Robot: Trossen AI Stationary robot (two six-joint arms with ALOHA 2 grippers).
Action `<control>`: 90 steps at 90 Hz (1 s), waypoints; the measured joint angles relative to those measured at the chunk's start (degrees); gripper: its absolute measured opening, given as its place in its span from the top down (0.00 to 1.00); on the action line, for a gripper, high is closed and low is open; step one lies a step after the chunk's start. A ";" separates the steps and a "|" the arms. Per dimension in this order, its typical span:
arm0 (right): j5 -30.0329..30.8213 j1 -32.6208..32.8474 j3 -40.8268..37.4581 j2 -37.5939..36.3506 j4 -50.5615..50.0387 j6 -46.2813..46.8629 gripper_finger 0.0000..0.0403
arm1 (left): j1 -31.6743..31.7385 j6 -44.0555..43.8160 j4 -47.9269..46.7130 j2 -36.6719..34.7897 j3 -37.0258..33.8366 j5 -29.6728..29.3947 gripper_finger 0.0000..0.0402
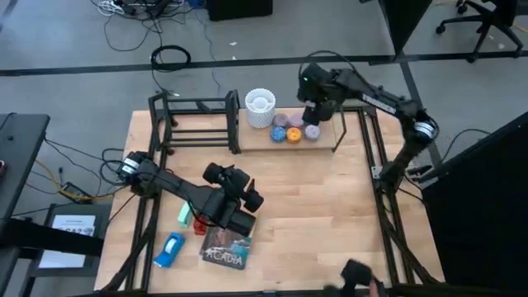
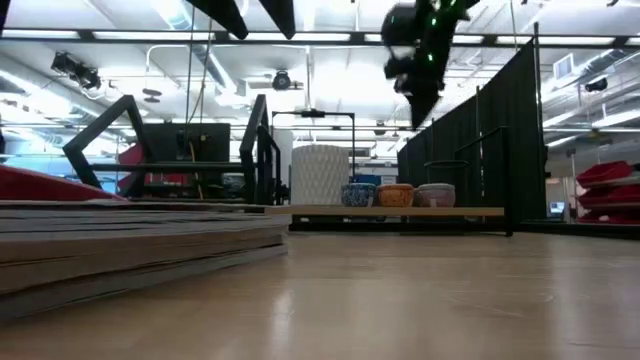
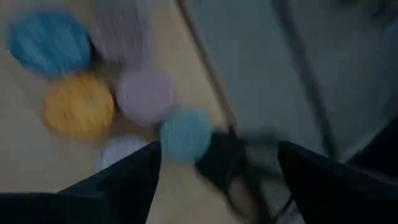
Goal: Stock shelves
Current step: Remove the black pen holder from the shelf
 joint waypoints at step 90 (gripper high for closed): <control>-7.53 -7.73 -0.98 10.49 2.45 -0.43 0.98 | -0.04 0.07 2.11 0.00 0.00 -0.29 0.14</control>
